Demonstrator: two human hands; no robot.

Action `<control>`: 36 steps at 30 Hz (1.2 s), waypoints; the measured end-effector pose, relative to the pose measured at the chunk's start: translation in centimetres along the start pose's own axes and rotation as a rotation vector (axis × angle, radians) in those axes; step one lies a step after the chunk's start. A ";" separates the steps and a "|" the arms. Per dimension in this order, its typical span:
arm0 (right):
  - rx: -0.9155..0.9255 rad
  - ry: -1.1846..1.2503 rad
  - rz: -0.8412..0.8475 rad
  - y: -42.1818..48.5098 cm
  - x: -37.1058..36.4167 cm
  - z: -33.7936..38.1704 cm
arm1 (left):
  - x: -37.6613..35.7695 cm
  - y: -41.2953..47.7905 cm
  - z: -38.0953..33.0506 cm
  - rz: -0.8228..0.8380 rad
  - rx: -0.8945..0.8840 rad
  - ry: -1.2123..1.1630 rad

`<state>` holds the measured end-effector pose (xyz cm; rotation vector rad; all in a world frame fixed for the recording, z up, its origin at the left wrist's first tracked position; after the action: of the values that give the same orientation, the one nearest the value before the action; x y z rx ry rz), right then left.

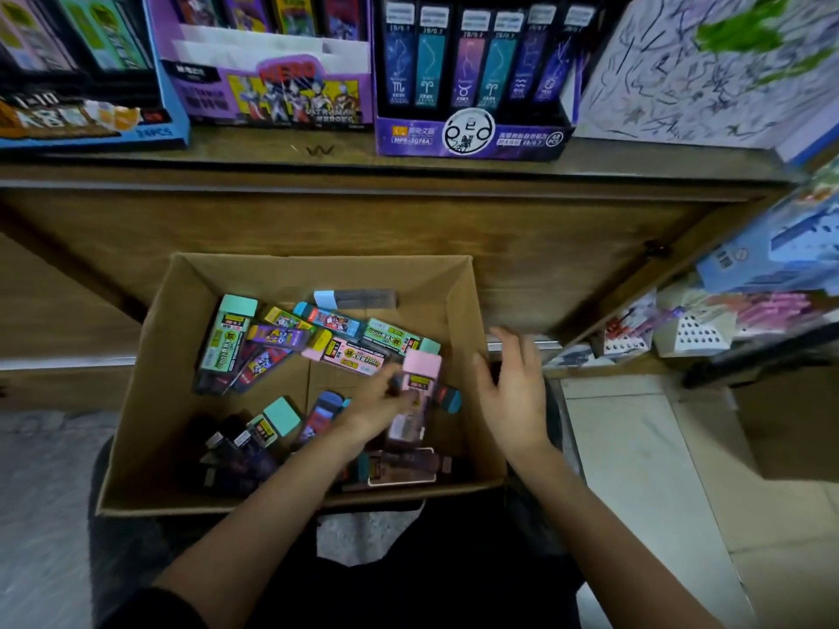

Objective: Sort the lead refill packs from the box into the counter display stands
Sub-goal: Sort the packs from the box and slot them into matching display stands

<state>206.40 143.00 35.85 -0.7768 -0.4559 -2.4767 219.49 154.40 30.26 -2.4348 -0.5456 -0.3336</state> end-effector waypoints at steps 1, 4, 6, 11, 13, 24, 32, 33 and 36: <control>0.178 -0.087 -0.017 0.1 0.1 0.6 | 1.5 -0.5 0.3 -0.031 -0.033 -0.014; 0.335 -0.070 0.316 -0.2 -0.9 2.0 | 5.6 -2.3 2.0 -0.151 -0.073 -0.037; 0.112 -0.023 0.747 -0.6 -2.8 2.2 | 7.7 -3.6 2.9 -0.216 -0.117 -0.024; -0.073 -0.288 1.155 -1.6 -6.8 0.6 | 9.8 -6.2 4.1 -0.280 -0.140 -0.037; -0.164 -0.267 1.147 -1.9 -7.4 0.0 | 9.9 -6.6 4.2 -0.284 -0.133 -0.029; -0.262 -0.319 1.287 -1.4 -7.1 0.3 | 9.7 -6.9 3.8 -0.304 -0.067 -0.107; -0.272 0.043 0.995 0.0 -7.0 0.7 | 10.0 -7.0 3.8 -0.355 -0.032 -0.194; -0.308 0.153 0.912 0.3 -6.8 1.0 | 10.0 -7.0 3.8 -0.358 -0.029 -0.215; -0.480 0.537 0.712 0.8 -5.9 2.8 | 9.7 -6.9 3.4 -0.355 -0.015 -0.287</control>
<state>212.25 145.74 34.59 -0.3138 0.5410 -1.9821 225.26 164.44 34.63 -2.4084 -1.1101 -0.1298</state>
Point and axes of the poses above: each hand's wrist, its own y-axis towards the middle knuckle, its own x-axis out of the back of the hand, z = x × y, the point moved 1 cm from there along y, towards the middle knuckle, and after that the axes turned 14 degrees about y, right-handed, at the moved point
